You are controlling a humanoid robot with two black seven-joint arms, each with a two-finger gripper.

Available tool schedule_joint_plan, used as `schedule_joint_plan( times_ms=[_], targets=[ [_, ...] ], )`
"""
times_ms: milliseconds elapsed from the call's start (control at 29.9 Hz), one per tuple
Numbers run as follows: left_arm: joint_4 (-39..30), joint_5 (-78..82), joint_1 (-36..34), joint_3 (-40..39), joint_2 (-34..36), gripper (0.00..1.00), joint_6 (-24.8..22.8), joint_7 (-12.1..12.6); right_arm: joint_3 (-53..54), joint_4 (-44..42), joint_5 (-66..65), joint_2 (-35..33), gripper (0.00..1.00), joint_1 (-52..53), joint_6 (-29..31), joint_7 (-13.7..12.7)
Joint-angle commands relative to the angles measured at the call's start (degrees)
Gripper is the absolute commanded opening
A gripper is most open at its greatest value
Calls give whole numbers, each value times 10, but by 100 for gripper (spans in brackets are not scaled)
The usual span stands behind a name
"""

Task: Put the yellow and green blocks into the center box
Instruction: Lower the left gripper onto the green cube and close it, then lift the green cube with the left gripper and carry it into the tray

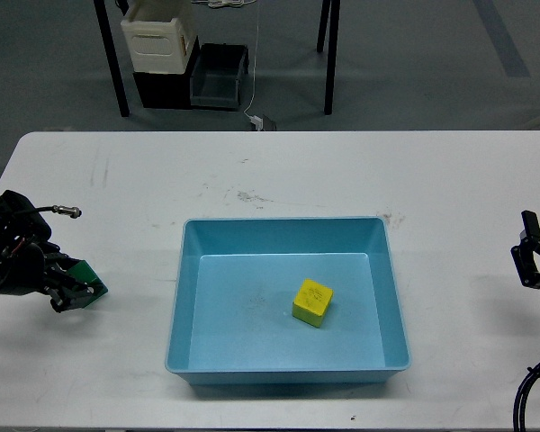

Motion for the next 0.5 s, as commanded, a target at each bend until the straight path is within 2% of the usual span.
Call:
schedule_joint_plan(
  times_ms=[0,167,301,468],
  targets=[
    [5,-2,1,2,2,32,19,0,0,0,0,0,100,0,0,0],
    [6,-30,-17,-6,7,28,26,0,0,0,0,0,100,0,-1,0],
    [4,-122,-75,-5,10,29,25,0,0,0,0,0,100,0,-1,0],
    [-41,-184,-120,-4,46,29,24,0,-1,0,0,0,100,0,-2,0]
  ],
)
